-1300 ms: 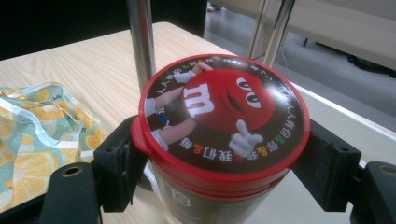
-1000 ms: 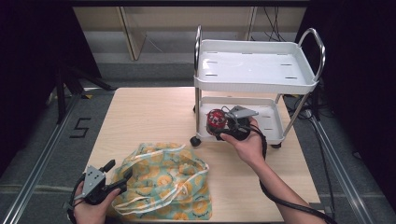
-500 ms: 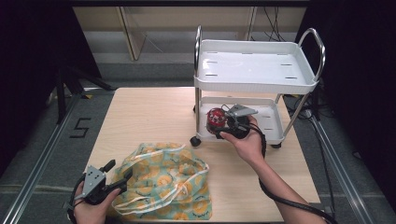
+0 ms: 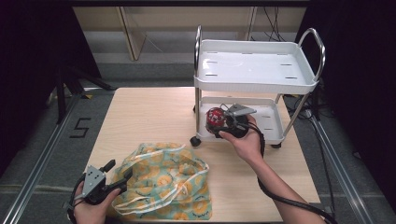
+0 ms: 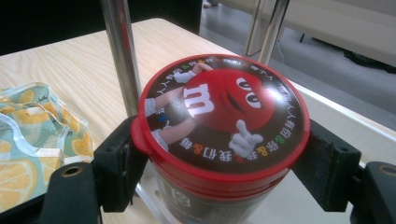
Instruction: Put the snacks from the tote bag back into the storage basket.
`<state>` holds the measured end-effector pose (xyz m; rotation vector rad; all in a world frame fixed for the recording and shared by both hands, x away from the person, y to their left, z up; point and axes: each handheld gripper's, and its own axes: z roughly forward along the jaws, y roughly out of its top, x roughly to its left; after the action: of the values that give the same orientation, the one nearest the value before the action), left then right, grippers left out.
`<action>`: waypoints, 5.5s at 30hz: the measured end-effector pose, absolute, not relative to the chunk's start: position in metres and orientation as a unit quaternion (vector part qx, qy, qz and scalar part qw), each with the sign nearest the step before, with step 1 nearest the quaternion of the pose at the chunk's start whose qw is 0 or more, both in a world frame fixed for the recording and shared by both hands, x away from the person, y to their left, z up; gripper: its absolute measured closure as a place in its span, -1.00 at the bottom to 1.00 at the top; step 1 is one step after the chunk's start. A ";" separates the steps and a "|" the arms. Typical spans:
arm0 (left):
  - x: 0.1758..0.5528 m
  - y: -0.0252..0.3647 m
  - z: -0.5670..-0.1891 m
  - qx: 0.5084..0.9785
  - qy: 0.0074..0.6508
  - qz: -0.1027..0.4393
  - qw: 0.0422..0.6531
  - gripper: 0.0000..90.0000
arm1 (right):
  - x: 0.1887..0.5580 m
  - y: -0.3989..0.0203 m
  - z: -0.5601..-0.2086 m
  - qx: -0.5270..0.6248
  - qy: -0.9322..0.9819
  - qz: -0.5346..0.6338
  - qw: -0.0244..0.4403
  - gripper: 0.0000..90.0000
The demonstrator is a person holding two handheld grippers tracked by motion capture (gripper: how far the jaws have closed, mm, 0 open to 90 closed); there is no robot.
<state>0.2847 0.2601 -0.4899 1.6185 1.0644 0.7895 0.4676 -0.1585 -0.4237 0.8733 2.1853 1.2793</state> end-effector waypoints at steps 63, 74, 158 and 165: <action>0.285 0.261 -0.489 0.669 0.439 0.327 0.503 -0.39 | 0.479 -0.147 -0.430 0.308 0.804 0.457 0.224 -0.42; 0.285 0.261 -0.490 0.669 0.440 0.327 0.502 -0.39 | 0.480 -0.146 -0.432 0.310 0.804 0.456 0.223 -0.42; 0.285 0.261 -0.489 0.670 0.439 0.326 0.502 -0.39 | 0.479 -0.139 -0.452 0.308 0.818 0.441 0.204 -0.42; 0.285 0.261 -0.490 0.669 0.439 0.326 0.504 -0.39 | 0.479 -0.139 -0.453 0.306 0.819 0.439 0.206 -0.42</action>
<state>0.2850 0.2606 -0.4896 1.6139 1.0601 0.7871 0.4789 -0.1394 -0.4526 0.8528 2.2830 1.2221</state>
